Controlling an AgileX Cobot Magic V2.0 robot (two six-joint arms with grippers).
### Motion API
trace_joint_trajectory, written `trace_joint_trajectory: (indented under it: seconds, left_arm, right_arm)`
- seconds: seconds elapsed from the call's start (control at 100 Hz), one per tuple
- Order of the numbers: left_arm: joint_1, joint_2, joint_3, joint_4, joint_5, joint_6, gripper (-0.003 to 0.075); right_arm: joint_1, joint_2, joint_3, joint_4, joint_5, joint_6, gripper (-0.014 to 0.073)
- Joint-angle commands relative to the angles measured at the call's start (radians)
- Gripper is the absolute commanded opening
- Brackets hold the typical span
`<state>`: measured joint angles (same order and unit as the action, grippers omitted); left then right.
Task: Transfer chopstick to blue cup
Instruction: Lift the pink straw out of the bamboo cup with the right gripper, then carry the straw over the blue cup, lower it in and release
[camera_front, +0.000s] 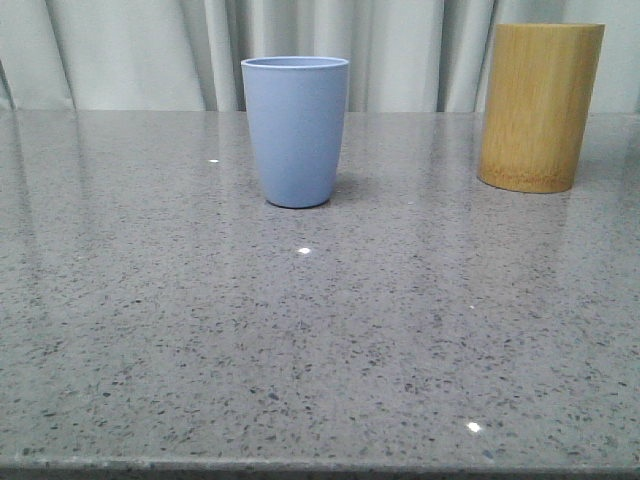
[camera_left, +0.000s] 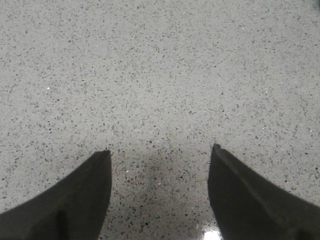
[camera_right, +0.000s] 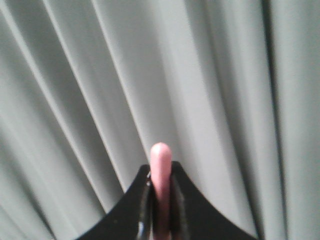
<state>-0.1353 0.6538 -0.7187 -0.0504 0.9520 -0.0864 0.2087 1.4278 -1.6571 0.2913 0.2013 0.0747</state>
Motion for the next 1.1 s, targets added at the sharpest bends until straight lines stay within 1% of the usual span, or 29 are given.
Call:
trace_joint_trajectory:
  seconds: [0.0, 0.19, 0.39, 0.73, 1.09]
  left_arm:
    - [0.004, -0.002, -0.027, -0.01, -0.058, -0.007, 0.0407]
    - [0.004, -0.002, -0.027, -0.01, -0.058, -0.007, 0.0407]
    - [0.004, -0.002, -0.027, -0.01, -0.058, -0.007, 0.0407]
    - [0.004, -0.002, -0.027, -0.01, -0.058, -0.007, 0.0407]
    - [0.004, -0.002, -0.027, -0.01, -0.059, -0.007, 0.0407]
  right_arm:
    - [0.05, -0.026, -0.033, 0.017, -0.075, -0.003, -0.0067]
    - [0.192, 0.015, -0.033, 0.017, -0.162, -0.003, -0.0067]
    - [0.279, 0.09, -0.033, 0.017, -0.218, -0.004, -0.0067]
    - [0.305, 0.22, -0.031, 0.015, -0.201, -0.029, -0.0067]
    - [0.313, 0.292, -0.029, 0.015, -0.085, -0.095, -0.0067]
